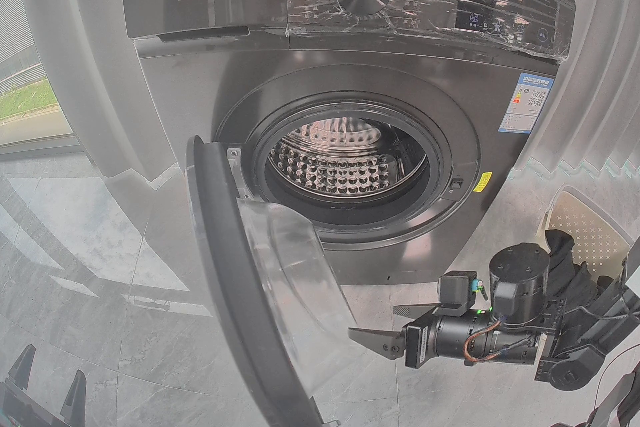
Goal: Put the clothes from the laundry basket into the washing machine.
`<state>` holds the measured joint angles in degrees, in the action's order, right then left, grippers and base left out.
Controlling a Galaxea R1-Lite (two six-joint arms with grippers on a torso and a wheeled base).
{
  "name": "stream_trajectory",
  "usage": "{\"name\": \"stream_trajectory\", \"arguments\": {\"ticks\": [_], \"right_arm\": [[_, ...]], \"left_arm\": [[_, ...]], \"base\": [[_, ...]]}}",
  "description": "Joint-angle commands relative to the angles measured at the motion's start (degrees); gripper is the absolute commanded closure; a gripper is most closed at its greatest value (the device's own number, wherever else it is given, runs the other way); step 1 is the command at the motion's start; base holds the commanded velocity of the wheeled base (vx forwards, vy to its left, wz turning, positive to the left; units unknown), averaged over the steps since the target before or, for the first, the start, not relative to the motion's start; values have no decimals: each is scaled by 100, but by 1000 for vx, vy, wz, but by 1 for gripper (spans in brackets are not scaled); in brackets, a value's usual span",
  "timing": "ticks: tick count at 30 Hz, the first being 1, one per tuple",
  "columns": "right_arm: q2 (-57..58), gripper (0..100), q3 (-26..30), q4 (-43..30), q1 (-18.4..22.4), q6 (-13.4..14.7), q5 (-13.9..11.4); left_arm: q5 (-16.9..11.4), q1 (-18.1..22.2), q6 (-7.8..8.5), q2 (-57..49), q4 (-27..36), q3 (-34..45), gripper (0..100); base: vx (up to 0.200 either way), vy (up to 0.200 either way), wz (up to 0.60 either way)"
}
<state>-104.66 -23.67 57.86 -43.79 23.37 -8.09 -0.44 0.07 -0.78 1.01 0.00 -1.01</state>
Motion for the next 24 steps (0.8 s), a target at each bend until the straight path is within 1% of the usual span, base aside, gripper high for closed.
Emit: {"name": "stream_trajectory", "arguments": {"ticks": [1, 4, 10, 16, 20, 24], "right_arm": [[-125, 0, 21, 112, -148, 19, 1], [-116, 0, 21, 226, -68, 19, 1], [-116, 0, 3, 235, -68, 27, 1], [-319, 0, -155, 244, -68, 36, 18], [-468, 0, -322, 244, -51, 80, 238], [-565, 0, -410, 235, -42, 168, 265]], "left_arm": [[0, 1, -1, -84, 0, 92, 0], [0, 1, -1, -84, 0, 92, 0], [0, 1, -1, -84, 0, 92, 0], [0, 1, -10, -84, 0, 92, 0], [0, 1, -10, -84, 0, 92, 0], [0, 1, -1, -84, 0, 92, 0]], "base": [[0, 0, 0], [0, 0, 0], [0, 0, 0], [0, 0, 0], [-200, 0, 0], [-200, 0, 0]]}}
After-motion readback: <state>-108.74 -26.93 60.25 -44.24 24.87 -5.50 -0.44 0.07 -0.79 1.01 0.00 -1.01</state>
